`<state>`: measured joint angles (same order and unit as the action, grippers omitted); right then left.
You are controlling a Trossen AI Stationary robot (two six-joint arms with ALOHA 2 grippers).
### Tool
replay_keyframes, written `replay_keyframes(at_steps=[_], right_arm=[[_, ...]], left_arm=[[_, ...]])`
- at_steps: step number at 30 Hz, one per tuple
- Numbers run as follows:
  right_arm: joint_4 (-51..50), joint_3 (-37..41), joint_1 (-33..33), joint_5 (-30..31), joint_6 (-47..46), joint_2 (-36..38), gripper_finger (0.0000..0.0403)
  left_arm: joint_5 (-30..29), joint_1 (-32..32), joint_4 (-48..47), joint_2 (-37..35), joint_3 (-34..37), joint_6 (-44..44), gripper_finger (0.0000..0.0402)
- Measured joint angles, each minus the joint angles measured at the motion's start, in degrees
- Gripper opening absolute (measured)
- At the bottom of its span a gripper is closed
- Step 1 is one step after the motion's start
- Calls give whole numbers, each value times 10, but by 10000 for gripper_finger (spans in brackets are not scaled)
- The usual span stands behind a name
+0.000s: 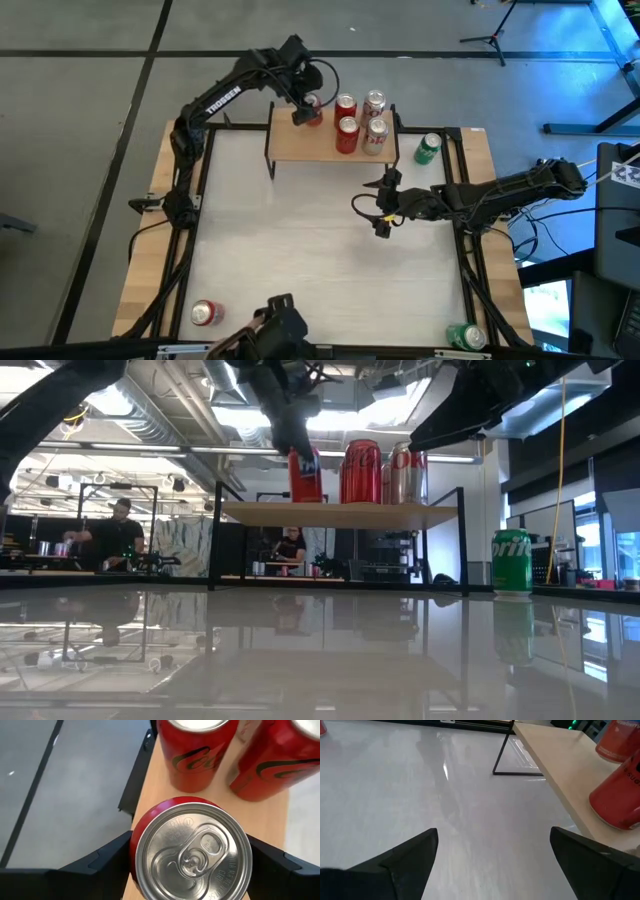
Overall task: Place canned beverage on shelf
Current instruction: Put the right red soda can on the shelf
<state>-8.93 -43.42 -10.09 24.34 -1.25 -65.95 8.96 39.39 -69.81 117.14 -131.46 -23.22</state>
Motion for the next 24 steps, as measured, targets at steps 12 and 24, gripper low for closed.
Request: replay_keyframes(at_steps=[12, 24], right_arm=[[0, 0, 0, 0, -1, 0, 381], [-1, 0, 0, 0, -1, 0, 381]], left_arm=[[7, 9, 25, 22, 12, -9, 288], [12, 4, 31, 24, 12, -10, 297]])
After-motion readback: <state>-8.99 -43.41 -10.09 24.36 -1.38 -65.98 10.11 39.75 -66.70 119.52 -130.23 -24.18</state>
